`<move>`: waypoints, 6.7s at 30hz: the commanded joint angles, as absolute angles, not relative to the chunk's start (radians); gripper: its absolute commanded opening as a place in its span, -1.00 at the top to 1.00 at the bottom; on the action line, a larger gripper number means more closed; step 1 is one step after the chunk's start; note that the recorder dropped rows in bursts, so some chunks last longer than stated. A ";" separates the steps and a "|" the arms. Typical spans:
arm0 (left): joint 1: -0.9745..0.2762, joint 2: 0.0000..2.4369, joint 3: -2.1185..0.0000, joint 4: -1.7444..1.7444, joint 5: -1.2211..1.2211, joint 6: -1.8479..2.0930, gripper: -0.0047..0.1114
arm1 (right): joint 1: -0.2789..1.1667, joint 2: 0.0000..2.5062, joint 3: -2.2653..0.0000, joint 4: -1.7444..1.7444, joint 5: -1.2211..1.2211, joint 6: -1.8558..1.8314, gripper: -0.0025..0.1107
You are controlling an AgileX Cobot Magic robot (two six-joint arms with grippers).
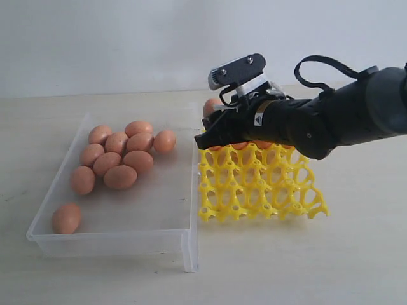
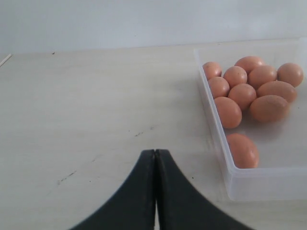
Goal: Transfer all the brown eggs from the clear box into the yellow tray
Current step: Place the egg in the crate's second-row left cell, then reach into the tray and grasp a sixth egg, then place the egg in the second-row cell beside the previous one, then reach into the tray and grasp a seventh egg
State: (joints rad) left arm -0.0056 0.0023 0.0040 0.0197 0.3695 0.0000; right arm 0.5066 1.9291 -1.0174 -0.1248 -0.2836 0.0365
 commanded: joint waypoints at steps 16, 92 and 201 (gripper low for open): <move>-0.010 0.000 0.000 0.016 0.361 0.000 0.92 | 0.501 2.023 -1.012 -0.177 -0.319 0.133 -0.03; -0.010 0.000 0.000 0.016 0.361 0.000 0.92 | 0.872 2.508 -2.113 0.392 0.820 0.012 0.95; -0.010 0.000 0.000 0.016 0.361 0.000 0.92 | 0.861 2.376 -1.925 -0.011 0.673 -0.807 -0.19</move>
State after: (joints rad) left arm -0.0056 0.0023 0.0040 0.0197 0.3695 0.0000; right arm 0.8600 2.3568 -1.8972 0.0067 0.6944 -0.8161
